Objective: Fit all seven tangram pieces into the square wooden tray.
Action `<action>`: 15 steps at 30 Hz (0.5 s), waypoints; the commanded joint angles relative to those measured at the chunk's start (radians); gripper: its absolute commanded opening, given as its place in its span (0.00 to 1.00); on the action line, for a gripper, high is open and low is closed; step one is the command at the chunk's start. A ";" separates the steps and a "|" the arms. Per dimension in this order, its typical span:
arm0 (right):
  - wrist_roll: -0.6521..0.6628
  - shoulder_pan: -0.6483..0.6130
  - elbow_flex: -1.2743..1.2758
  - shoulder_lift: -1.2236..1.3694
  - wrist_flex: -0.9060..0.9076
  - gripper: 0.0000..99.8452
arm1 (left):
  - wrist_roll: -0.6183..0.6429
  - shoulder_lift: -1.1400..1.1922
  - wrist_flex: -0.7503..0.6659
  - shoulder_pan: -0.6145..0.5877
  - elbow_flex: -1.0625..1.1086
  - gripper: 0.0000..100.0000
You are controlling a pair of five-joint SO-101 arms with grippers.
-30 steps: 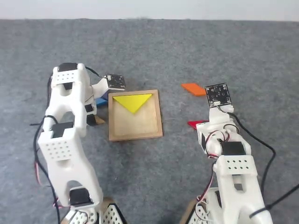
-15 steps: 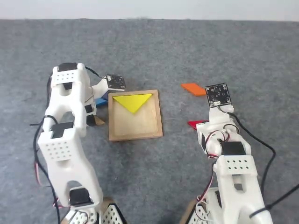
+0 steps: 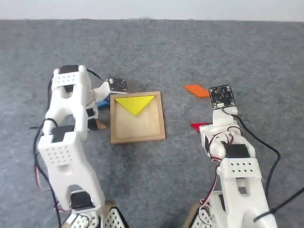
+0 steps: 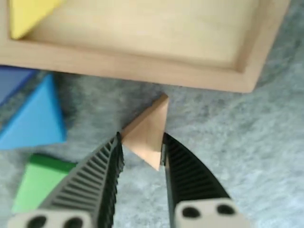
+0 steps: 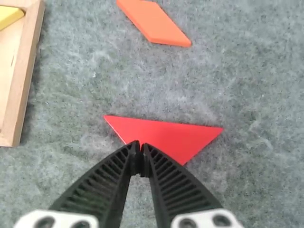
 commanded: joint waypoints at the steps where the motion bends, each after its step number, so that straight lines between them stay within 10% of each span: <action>1: 0.000 0.001 -0.008 -0.035 -0.022 0.01 | 0.012 -0.176 -0.068 -0.002 0.143 0.01; 15: 0.000 0.002 -0.008 -0.035 -0.022 0.01 | 0.150 -0.715 -0.512 0.005 0.753 0.01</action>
